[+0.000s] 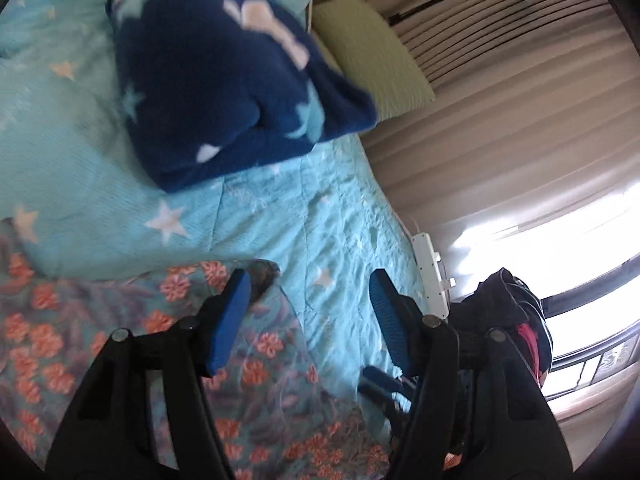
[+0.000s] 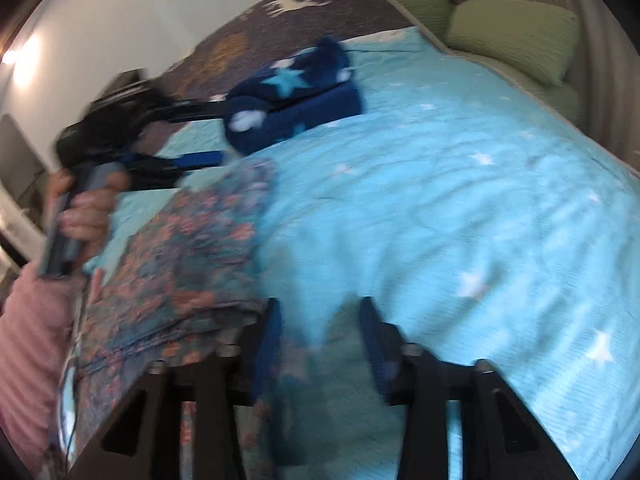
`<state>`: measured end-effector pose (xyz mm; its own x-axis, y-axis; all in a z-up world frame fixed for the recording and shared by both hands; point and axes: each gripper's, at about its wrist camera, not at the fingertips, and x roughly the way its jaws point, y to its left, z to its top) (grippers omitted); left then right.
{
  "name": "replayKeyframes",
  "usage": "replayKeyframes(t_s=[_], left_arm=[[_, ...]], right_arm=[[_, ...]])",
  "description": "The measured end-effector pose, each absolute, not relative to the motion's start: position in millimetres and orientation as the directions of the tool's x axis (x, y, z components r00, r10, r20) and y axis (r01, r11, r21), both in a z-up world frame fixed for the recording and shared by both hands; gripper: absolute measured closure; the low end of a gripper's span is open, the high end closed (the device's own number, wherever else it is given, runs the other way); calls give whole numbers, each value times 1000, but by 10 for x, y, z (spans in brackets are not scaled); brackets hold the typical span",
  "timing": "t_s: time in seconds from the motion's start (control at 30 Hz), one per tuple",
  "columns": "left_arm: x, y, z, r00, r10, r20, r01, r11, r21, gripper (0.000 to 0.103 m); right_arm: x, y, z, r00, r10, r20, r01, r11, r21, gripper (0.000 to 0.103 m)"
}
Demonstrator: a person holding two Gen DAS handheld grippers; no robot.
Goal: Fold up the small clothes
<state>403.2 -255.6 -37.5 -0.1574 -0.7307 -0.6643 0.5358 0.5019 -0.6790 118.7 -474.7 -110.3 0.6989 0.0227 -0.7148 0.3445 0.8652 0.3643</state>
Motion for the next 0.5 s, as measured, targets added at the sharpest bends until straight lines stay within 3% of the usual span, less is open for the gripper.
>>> replayKeyframes(t_s=[0.13,0.3,0.4,0.5], left_arm=[[3750,-2280,-124,-121,-765,-633,575,466,-672,39],[3360,-1748,-160,-58,-788,-613,550,487,-678,39],[3148,-1203,-197,91,-785,-612,514,564,-647,39],[2951,-681,-249,257,-719,-646,488,673,-555,37]], right_arm=[[1076,-4833,-1025,709,90,-700,305,855,419,77],[1224,-4361,-614,767,184,-615,78,924,374,80],[1476,-4065,-502,754,201,-626,25,943,332,93],[1742,-3940,-688,670,191,-717,45,954,295,93]])
